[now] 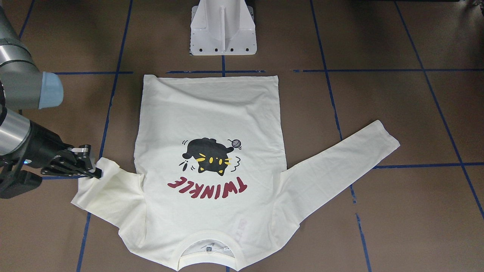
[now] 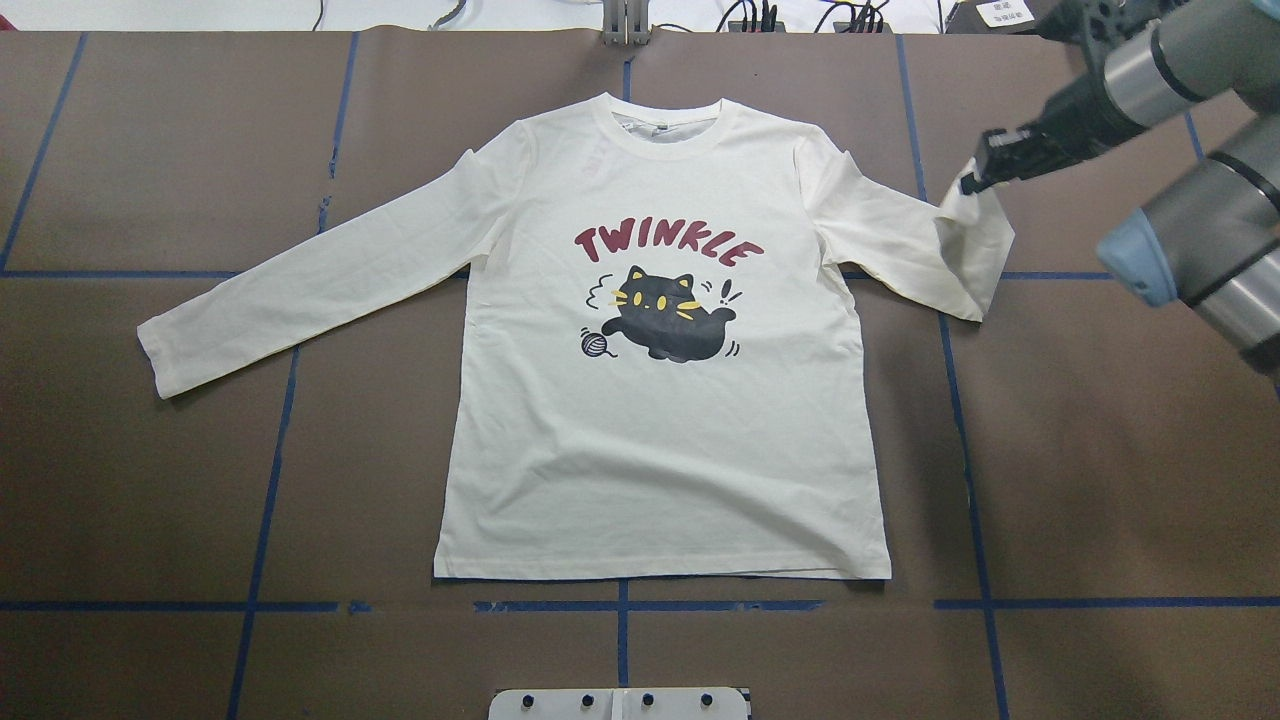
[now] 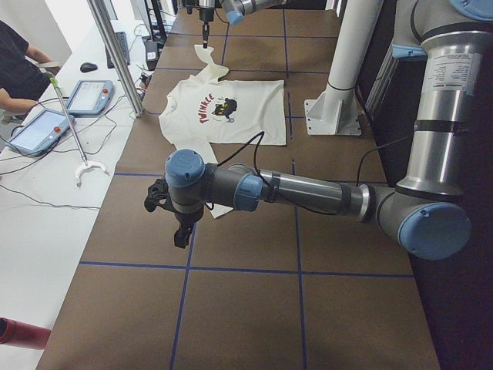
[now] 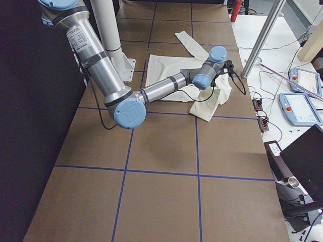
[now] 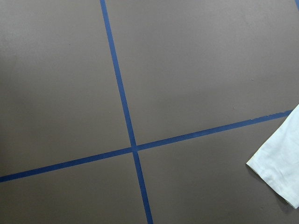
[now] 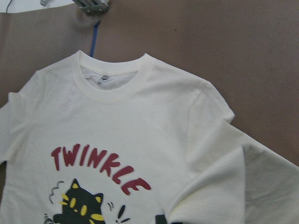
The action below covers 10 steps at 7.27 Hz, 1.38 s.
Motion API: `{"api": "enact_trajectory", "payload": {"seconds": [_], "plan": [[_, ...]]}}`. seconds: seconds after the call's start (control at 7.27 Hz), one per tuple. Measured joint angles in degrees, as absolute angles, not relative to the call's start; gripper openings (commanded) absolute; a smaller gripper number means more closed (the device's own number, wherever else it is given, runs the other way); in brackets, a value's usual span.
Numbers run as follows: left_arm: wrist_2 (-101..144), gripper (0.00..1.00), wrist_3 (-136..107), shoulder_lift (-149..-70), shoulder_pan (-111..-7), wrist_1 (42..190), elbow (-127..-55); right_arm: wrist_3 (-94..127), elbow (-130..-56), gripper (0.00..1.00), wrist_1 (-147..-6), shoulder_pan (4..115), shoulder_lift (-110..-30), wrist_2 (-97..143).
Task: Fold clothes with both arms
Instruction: 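Carry the held sleeve across the shirt front toward the other sleeve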
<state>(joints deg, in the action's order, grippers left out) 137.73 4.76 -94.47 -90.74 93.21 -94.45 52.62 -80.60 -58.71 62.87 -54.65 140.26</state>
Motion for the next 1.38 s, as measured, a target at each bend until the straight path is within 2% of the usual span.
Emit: {"api": "enact_trajectory", "payload": {"seconds": [0.14,0.41,0.96,1.38], "plan": [[137.72,1.00,4.68,-94.63,-90.72,93.42,-94.03,54.95,-78.85,0.00,-58.71,61.68,-49.29,140.93],[137.73,1.00,4.48,-94.97,-90.65,93.60,-93.32,56.43,-79.35,0.00,-58.31,56.24,-45.22,140.52],[137.73,1.00,4.36,-96.27,-90.55,97.67,-88.35,59.85,-85.72,0.00,-57.31,43.23,-45.11,127.97],[137.68,1.00,4.41,-96.57,-90.55,98.43,-87.30,60.19,-84.29,0.00,-54.13,36.75,-45.29,118.39]]}}
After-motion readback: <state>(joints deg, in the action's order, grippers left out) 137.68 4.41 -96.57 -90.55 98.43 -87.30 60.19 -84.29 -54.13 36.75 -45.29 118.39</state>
